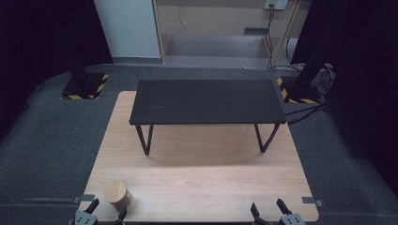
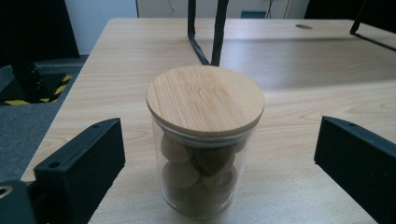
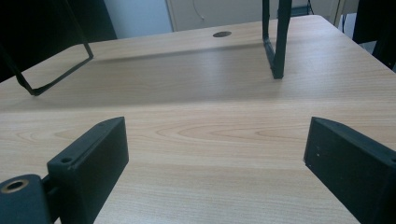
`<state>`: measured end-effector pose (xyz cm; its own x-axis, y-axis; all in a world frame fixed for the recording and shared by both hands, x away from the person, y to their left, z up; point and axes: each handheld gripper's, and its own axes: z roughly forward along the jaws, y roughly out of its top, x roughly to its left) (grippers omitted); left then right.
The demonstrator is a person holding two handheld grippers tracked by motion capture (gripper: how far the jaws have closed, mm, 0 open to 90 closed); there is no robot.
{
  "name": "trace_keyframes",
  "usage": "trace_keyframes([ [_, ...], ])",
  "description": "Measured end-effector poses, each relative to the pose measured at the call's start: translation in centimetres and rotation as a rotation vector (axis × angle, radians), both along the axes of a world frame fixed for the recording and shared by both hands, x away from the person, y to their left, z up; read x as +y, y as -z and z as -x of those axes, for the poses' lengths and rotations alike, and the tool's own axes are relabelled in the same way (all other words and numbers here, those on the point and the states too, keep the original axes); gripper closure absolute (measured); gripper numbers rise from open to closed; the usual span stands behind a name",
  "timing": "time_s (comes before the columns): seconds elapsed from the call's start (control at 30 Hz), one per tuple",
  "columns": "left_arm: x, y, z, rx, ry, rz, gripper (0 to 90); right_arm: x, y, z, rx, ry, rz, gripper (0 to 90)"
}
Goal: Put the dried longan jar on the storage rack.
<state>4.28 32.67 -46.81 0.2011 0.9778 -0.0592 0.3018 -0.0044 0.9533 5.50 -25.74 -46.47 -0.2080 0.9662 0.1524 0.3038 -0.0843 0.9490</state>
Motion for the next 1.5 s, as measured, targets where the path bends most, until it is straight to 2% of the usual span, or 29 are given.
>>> trace_keyframes([
  [0.43, -0.2, 0.3, 0.1, -0.007, 0.011, -0.005, 0.6, -0.1, 0.1, 0.0, 0.006, -0.006, -0.005, 6.7],
  [0.73, -0.3, 0.6, 0.0, -0.005, -0.001, -0.017, 0.6, -0.2, 0.2, -0.1, 0.013, -0.009, -0.004, 6.7],
  [1.5, 0.0, 1.9, -0.6, -0.023, 0.006, -0.002, 0.5, -0.1, 0.4, 0.1, 0.025, -0.008, -0.006, 6.8],
])
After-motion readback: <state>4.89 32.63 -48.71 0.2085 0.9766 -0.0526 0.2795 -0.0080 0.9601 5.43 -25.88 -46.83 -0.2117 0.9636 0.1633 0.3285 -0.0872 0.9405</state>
